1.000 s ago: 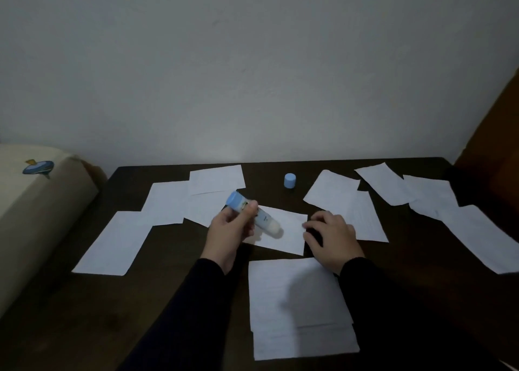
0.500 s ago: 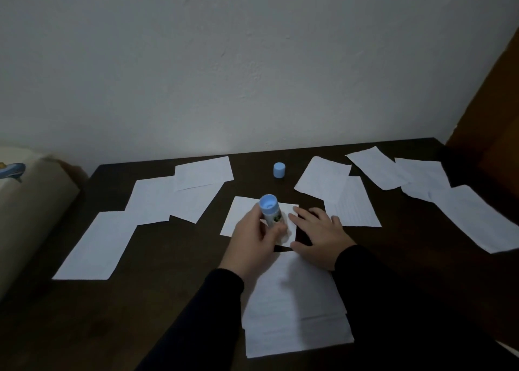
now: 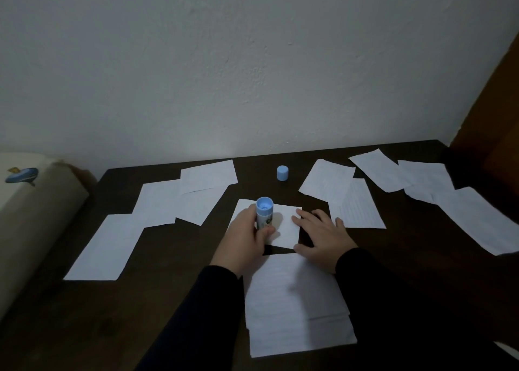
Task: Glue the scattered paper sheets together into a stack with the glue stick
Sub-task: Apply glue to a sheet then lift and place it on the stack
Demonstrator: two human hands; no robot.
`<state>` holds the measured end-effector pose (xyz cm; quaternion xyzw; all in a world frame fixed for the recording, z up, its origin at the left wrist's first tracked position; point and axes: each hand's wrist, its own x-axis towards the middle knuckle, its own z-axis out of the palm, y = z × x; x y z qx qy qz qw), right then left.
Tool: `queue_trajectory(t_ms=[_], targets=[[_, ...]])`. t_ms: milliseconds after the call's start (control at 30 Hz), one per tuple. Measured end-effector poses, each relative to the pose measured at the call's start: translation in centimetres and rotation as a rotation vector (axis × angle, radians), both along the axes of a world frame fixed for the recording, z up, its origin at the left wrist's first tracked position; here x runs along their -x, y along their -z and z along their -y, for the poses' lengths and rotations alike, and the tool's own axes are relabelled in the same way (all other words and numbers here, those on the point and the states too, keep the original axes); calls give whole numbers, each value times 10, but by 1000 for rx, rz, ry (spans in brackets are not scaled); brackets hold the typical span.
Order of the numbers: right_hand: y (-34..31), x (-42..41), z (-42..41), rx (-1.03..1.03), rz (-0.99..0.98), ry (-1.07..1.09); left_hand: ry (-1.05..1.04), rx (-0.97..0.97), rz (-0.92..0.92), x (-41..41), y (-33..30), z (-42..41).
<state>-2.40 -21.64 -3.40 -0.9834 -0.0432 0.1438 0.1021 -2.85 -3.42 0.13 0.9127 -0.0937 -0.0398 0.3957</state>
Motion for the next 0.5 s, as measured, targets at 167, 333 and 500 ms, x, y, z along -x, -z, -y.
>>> queue_trajectory(t_ms=[167,333,500], targets=[[-1,2,0,8,2,-8,-112,-33,-6,-11,1,-24],[-2,4,1,1,10,-7,-186,-31,20,-19,4,-38],[-1,6,-1,-21,-11,-4,-321,38,93,-19,7,-38]])
